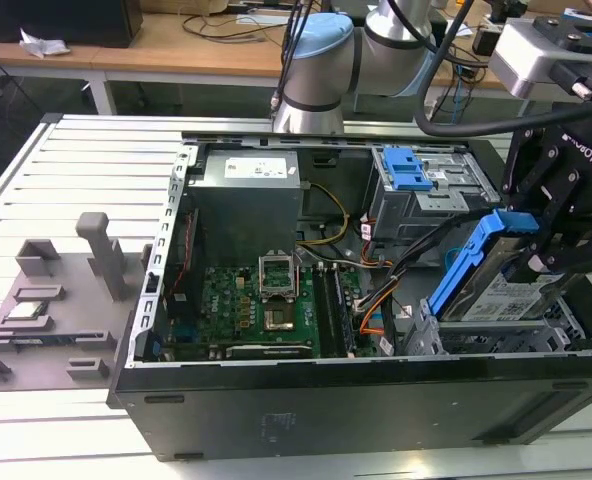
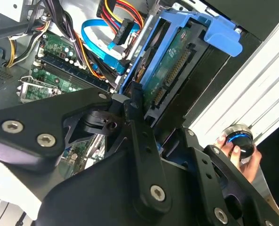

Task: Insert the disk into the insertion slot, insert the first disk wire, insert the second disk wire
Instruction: 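Insert the disk into the insertion slot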

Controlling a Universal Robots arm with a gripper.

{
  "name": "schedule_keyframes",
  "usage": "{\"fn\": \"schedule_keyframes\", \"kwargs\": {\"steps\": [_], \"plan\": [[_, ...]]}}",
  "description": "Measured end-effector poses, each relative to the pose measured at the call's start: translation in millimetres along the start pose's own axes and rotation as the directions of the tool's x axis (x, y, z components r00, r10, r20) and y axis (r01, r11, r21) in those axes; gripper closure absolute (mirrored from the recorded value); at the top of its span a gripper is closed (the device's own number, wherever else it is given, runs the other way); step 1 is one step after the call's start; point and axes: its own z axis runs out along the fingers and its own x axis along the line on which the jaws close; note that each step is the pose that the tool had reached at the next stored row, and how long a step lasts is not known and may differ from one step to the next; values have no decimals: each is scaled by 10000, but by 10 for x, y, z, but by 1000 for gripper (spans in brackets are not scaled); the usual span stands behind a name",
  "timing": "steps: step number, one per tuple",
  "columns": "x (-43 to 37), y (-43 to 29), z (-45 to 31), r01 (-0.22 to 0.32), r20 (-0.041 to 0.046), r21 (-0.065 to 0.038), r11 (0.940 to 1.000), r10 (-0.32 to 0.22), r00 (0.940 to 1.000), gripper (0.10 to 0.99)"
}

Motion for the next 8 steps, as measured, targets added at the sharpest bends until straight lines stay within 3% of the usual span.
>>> {"fn": "schedule_keyframes", "kwargs": {"steps": [3, 4, 8], "plan": [[0, 0, 0, 0, -3, 0, 10000, 0, 10000, 714], [0, 0, 0, 0, -2, -1, 10000, 0, 10000, 651], [0, 0, 1, -1, 1, 0, 10000, 1, 10000, 667]]}}
